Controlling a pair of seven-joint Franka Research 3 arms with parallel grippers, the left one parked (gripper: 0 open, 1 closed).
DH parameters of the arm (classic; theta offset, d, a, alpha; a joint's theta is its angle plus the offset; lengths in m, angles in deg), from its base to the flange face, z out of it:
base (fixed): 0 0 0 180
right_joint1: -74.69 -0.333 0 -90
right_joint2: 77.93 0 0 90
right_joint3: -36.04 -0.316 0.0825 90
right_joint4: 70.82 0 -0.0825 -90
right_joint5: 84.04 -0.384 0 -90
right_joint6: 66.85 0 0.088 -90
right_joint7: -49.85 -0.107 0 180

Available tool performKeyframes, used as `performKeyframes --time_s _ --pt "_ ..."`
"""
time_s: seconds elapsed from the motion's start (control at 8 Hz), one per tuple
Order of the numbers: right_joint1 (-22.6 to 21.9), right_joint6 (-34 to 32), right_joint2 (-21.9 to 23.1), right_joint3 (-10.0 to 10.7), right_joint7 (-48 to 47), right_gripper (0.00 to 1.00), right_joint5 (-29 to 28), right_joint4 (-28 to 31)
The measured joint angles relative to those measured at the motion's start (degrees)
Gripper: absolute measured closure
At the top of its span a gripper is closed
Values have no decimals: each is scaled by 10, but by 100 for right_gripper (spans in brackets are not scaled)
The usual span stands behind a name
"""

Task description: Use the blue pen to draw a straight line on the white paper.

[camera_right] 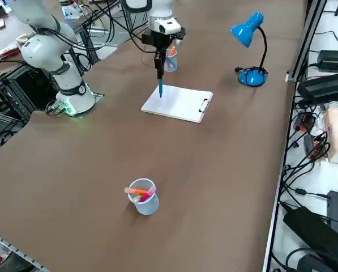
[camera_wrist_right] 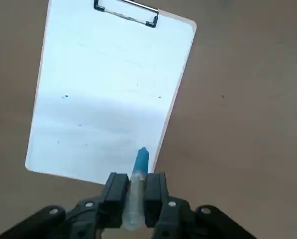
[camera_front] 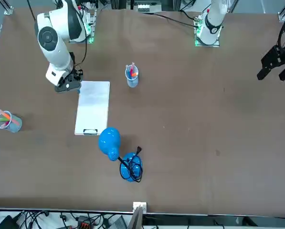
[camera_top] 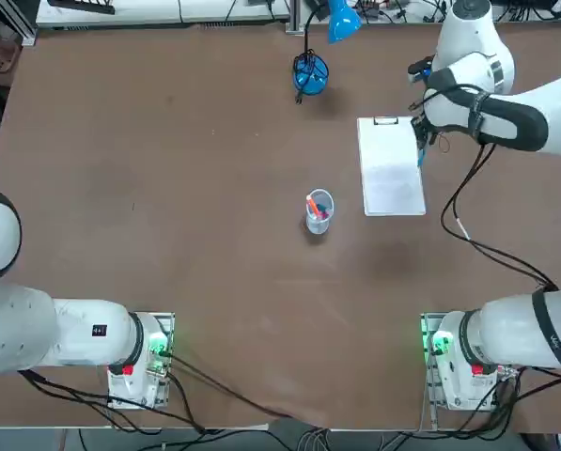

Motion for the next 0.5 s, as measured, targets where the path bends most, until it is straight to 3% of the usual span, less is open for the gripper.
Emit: performKeyframes --time_s 0.5 --pt "0 49 -51 0 -19 79 0 9"
